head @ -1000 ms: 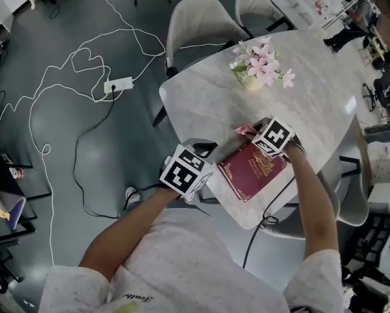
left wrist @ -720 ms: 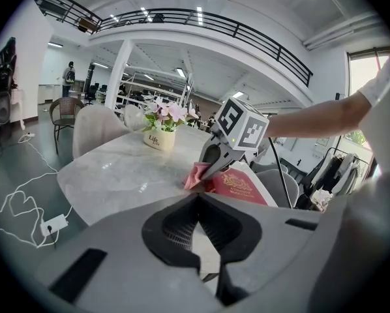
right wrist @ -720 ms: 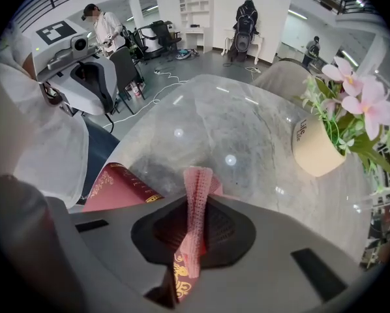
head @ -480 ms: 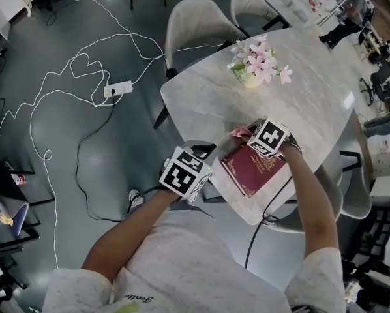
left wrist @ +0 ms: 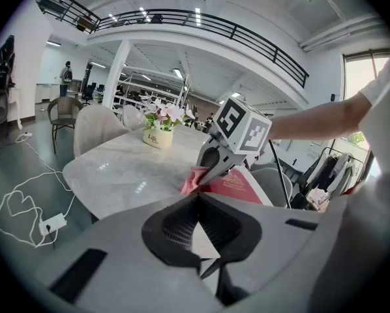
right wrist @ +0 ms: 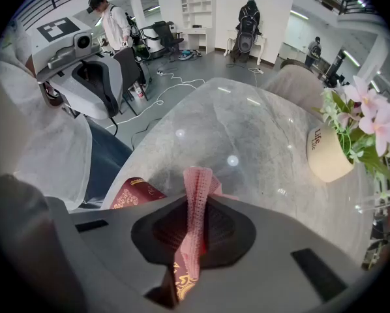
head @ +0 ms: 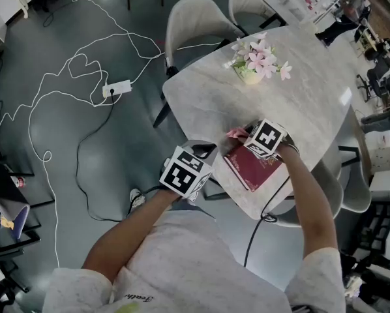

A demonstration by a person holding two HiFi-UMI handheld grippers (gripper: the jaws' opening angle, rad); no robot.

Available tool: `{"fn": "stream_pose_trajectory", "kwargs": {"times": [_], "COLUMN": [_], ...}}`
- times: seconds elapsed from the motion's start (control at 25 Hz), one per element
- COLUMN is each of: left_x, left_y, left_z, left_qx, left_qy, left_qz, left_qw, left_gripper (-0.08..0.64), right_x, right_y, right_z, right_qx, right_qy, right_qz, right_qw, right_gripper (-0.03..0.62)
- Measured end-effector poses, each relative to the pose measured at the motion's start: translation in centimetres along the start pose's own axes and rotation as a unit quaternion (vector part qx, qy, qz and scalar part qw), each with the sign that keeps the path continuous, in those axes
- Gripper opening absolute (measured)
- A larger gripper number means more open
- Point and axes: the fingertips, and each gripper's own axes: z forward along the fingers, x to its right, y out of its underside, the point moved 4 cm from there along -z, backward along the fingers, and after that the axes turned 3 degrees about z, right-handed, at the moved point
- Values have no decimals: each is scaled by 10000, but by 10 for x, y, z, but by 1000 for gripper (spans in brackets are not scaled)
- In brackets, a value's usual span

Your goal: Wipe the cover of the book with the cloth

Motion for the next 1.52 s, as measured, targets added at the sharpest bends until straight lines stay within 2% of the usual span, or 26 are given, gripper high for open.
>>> {"fn": "stream_pose_trajectory", "kwargs": {"times": [1.04, 1.52], "left_x": [-2, -8], "left_y": [28, 43], "left_z": [-43, -71], "left_qx": [54, 47], "left_qy": [451, 668], "left_qz": [-37, 94], "left_qw": [9990, 9977], "left_gripper": [8, 8], "right_x": [-68, -103], "right_y": [-33, -56], "right_z": [7, 9], "right_qx": [-78, 173], "right_qy": [24, 125], "right_qz": [161, 590], "right_qw": [9998, 9980], "right_gripper": [15, 15]}}
